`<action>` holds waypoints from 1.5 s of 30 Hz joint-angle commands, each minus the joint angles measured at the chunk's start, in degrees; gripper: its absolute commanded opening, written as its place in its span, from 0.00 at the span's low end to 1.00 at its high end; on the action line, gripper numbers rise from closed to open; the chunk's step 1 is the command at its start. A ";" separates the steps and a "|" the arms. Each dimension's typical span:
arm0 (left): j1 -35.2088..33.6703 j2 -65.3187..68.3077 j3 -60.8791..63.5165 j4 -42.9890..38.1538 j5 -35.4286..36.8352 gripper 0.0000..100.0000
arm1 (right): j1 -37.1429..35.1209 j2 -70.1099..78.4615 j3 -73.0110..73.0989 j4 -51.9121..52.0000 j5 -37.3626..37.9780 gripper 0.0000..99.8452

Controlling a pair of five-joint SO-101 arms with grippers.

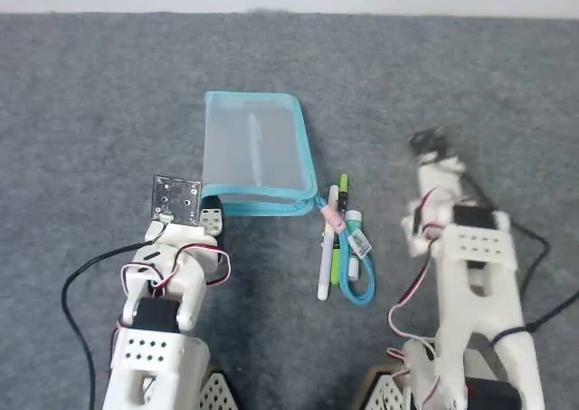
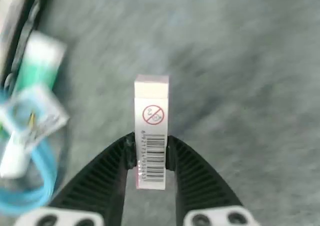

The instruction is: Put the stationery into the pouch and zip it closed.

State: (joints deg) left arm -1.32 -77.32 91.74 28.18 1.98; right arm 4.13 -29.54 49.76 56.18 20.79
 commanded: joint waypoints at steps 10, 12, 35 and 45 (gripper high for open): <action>0.09 -1.32 -0.75 -0.97 -0.44 0.01 | -5.85 19.03 -20.40 -0.31 -5.01 0.10; 0.09 -1.32 -0.75 -0.97 -0.44 0.01 | -6.02 22.11 -22.24 -0.31 -5.10 0.16; 0.09 -1.49 -1.01 -0.97 -0.44 0.01 | -25.89 20.97 -14.42 3.47 -8.70 0.18; 0.00 -1.49 -1.01 -0.97 -0.53 0.01 | -34.68 20.44 -12.13 -3.74 -8.70 0.18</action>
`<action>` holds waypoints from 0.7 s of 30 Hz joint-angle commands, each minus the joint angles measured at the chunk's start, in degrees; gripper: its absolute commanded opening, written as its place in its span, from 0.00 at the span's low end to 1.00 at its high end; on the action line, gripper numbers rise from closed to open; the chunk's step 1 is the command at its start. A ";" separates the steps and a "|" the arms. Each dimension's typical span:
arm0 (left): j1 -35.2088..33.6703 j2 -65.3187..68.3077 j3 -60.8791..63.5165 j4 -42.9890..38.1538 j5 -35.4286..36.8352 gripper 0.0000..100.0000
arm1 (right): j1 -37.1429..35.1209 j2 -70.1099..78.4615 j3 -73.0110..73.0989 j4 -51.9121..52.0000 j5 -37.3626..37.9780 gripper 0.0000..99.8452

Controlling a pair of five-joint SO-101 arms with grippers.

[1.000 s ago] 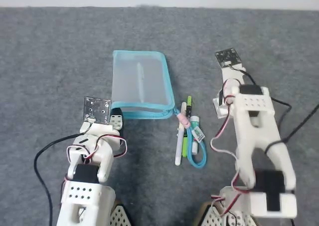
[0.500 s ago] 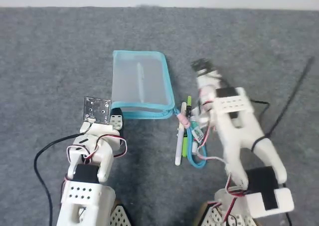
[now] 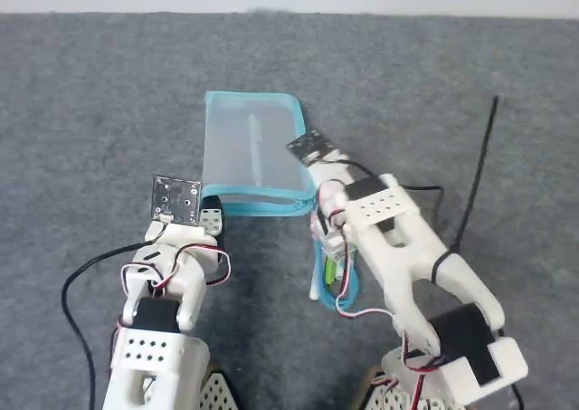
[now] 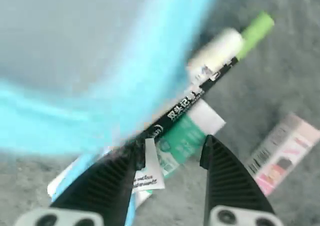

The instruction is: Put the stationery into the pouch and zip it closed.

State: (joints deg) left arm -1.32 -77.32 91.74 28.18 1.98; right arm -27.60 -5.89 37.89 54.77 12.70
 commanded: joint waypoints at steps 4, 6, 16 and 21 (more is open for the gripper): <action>0.00 -1.49 -0.92 -0.97 -0.53 0.01 | -6.81 -3.21 -0.35 -4.53 -0.62 0.18; 0.00 -1.49 -0.92 -0.97 -0.53 0.01 | -7.60 -3.21 -0.35 -5.49 -0.70 0.18; 0.09 -1.49 -1.01 -0.97 -0.53 0.01 | -4.70 -18.07 5.10 -1.89 -5.89 0.18; 0.35 -1.49 -1.01 -0.97 -2.99 0.01 | -0.48 -19.82 9.23 -2.24 -5.80 0.18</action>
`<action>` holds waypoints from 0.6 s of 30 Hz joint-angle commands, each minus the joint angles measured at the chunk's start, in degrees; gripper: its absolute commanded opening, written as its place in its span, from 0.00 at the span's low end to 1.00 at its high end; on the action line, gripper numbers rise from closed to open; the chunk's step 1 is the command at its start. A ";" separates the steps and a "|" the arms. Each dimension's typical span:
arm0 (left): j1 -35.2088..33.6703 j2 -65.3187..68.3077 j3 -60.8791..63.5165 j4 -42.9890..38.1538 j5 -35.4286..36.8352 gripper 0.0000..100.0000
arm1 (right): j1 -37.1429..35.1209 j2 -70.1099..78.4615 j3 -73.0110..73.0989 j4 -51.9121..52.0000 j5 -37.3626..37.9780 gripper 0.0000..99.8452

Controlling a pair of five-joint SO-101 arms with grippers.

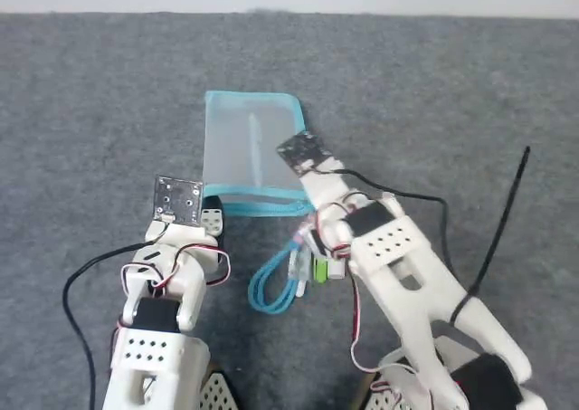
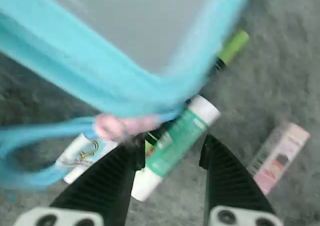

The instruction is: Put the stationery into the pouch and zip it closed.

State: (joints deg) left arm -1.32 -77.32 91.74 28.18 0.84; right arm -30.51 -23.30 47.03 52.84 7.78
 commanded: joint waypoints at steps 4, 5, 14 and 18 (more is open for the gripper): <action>0.35 -1.49 -0.92 -0.97 -1.93 0.01 | 3.12 3.91 -0.35 -1.63 -0.88 0.18; 0.26 -1.49 -0.92 -0.97 -1.93 0.01 | 3.56 5.67 -0.35 -2.15 -0.88 0.18; 0.09 -1.49 -0.84 -0.97 -2.02 0.01 | 8.22 17.10 -1.76 -3.21 -0.79 0.15; 0.09 -1.49 -0.75 -0.97 -2.02 0.01 | 14.55 18.15 -4.84 -1.10 -0.79 0.04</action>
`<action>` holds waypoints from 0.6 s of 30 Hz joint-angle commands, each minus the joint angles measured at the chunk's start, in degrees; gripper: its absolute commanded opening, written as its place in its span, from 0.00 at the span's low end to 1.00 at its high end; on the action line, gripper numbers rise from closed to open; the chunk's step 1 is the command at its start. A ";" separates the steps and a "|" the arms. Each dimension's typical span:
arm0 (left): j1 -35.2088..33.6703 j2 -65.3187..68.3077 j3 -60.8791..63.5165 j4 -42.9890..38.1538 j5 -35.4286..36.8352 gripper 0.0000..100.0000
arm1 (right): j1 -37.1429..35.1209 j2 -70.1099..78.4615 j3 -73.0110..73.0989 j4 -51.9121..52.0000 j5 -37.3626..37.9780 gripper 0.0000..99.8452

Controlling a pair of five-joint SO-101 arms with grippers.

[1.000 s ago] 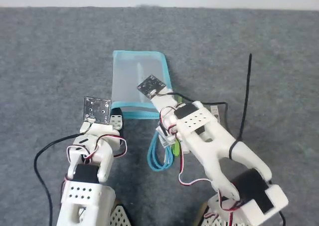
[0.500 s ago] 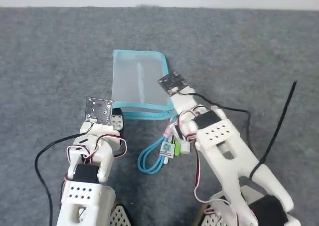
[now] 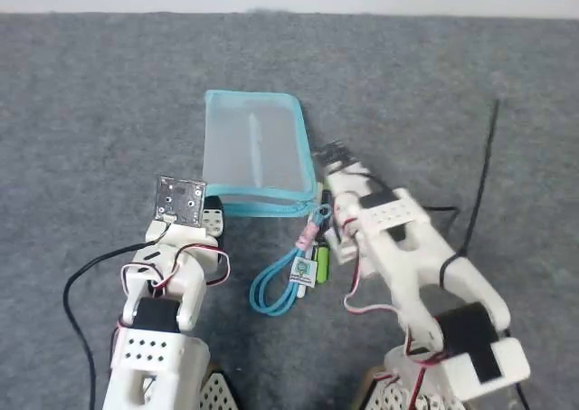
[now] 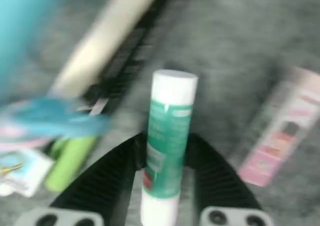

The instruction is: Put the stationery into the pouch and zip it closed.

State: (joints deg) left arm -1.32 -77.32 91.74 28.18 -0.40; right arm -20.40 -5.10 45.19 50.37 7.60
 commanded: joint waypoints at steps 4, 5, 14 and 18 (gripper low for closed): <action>0.09 -1.49 -0.75 -0.97 -0.70 0.01 | 10.24 -0.04 -5.80 0.92 -0.62 0.01; 0.09 -1.49 -0.75 -0.97 -0.70 0.01 | 11.38 0.04 -6.77 0.92 -0.62 0.01; 0.09 -1.23 -0.75 -0.88 -0.62 0.01 | 18.42 -0.13 -10.37 0.57 -0.35 0.01; 0.09 -1.23 -0.66 -0.88 -0.62 0.01 | 19.38 0.48 -12.48 1.01 2.73 0.01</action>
State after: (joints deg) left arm -1.32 -77.32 91.74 28.18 -0.40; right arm -1.93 -3.78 36.13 51.08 8.40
